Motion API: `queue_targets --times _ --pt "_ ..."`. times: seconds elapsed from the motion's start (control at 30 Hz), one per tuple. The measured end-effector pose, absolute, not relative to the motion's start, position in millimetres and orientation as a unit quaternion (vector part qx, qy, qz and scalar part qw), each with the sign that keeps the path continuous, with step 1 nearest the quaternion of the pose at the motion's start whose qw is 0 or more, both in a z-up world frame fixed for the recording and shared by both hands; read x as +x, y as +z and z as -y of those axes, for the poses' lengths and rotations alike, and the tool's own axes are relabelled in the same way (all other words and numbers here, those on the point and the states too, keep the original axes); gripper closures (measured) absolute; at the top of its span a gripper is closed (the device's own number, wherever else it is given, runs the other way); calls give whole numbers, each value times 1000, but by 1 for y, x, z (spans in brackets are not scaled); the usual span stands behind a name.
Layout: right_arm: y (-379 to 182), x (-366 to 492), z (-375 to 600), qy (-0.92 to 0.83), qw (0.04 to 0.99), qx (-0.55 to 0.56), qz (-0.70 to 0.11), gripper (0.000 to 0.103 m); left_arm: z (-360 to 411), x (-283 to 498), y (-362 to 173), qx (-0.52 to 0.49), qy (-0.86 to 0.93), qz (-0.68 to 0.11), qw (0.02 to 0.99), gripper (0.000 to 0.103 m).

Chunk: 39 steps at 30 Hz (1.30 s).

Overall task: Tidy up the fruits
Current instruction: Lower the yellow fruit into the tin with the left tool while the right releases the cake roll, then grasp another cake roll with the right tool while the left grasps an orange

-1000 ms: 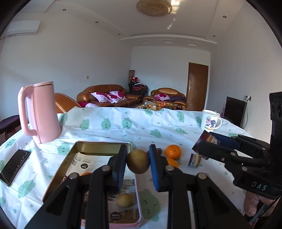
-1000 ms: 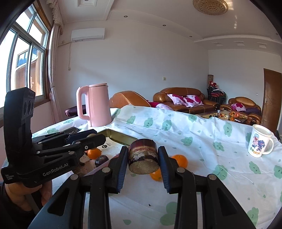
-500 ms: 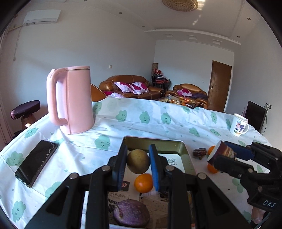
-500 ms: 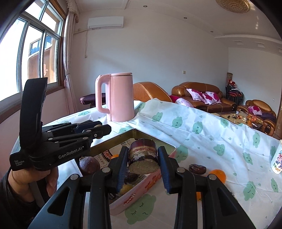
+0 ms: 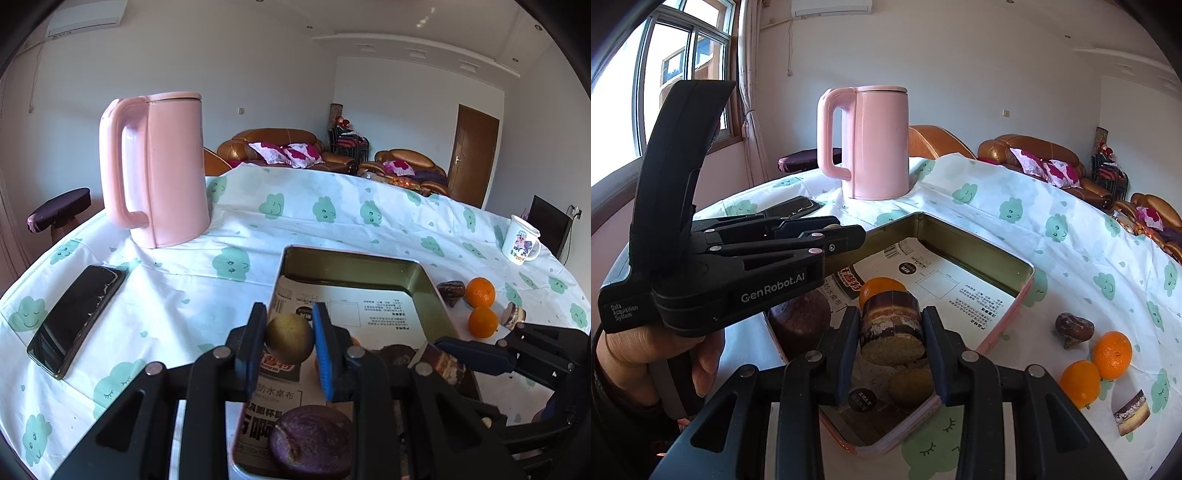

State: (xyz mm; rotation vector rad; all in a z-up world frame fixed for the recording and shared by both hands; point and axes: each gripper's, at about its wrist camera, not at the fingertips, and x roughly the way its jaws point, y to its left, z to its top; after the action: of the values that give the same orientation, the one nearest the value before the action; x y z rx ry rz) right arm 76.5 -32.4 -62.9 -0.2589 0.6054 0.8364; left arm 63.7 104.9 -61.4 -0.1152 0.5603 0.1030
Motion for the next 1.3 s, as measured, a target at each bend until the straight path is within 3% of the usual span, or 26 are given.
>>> queue_targets --times 0.07,0.2,0.23,0.47,0.67,1.2,1.23,1.3 --pt "-66 80 30 398 858 -125 -301 66 -104 64 -62 -56 54 -277 958 74" --pt "-63 80 41 392 864 -113 -296 54 -102 56 -57 -52 64 -262 962 32" --pt "-60 80 48 388 867 -110 -293 53 -100 54 -54 -51 65 -255 963 29" --pt "-42 89 138 302 913 -81 -264 53 -65 53 -39 -44 28 -238 970 28" --pt "-50 125 206 183 936 -69 -294 52 -5 69 -36 -27 -32 -253 967 25" --pt "-86 165 222 203 891 -25 -404 52 77 117 -63 19 -90 -328 940 25" --pt "-88 166 222 209 888 -21 -410 53 80 119 -65 22 -92 -332 938 25" --pt "-89 167 222 216 884 -15 -415 67 83 124 -68 23 -98 -343 934 25"
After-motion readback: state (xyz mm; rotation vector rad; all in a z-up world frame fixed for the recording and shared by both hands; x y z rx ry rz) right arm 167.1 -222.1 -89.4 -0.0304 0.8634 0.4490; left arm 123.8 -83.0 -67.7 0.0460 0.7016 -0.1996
